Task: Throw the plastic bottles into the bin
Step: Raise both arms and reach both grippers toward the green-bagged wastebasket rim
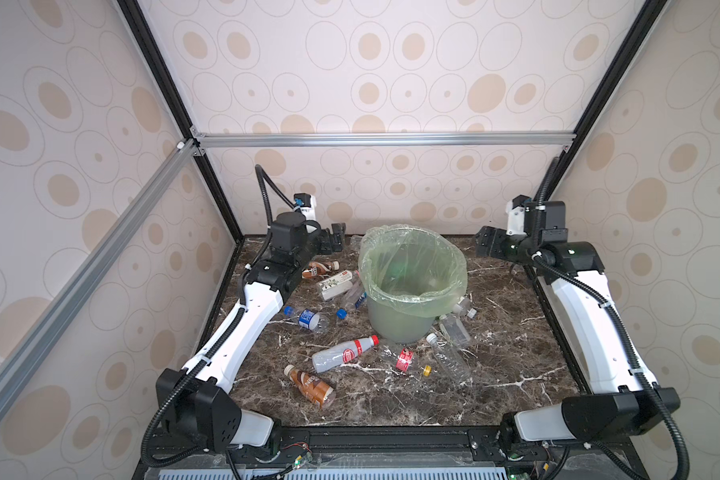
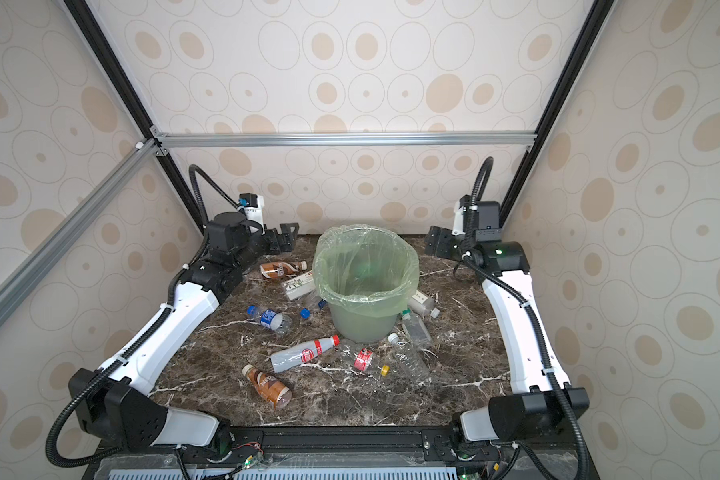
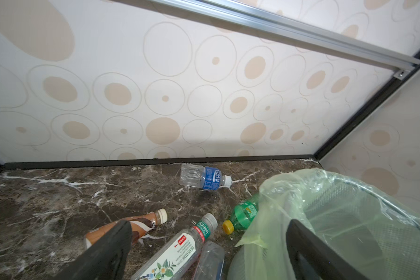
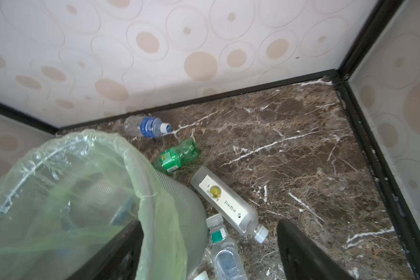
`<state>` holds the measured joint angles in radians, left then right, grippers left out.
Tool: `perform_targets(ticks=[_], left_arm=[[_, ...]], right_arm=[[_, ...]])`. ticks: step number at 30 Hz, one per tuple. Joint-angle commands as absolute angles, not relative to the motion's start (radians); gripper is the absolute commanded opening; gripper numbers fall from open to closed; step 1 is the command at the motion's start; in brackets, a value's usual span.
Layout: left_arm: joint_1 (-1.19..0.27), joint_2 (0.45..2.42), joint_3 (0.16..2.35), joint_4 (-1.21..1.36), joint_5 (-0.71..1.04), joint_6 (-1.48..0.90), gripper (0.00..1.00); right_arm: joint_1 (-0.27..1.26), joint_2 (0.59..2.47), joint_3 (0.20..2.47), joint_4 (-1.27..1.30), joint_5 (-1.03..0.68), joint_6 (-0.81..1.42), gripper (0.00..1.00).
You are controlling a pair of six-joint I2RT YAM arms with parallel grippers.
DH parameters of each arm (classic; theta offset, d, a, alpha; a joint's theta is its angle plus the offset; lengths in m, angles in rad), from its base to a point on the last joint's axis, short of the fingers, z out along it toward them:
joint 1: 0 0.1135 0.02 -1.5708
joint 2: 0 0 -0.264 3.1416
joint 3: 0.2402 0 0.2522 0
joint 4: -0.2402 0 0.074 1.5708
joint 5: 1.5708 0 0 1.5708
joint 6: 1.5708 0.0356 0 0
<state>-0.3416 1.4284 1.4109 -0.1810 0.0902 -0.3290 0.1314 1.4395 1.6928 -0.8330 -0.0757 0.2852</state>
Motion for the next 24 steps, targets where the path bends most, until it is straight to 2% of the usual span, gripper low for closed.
perform_targets(ticks=[1, 9, 13, 24], left_arm=[[-0.384, 1.456, 1.512, -0.308, 0.126, -0.29, 0.99], [-0.448, 1.621, 1.752, -0.548, 0.129, -0.249, 0.98], [-0.466, 1.693, 1.833, -0.64, 0.12, -0.243, 0.91], [-0.506, 1.82, 1.977, -0.784, 0.102, -0.214, 0.71]], right_arm=[[0.194, 1.486, 1.75, -0.926, -0.088, 0.262, 0.86], [0.274, 1.558, 1.774, -0.93, -0.049, 0.255, 0.77], [0.275, 1.594, 1.802, -0.954, -0.044, 0.243, 0.67], [0.315, 1.619, 1.793, -0.963, -0.001, 0.225, 0.56]])
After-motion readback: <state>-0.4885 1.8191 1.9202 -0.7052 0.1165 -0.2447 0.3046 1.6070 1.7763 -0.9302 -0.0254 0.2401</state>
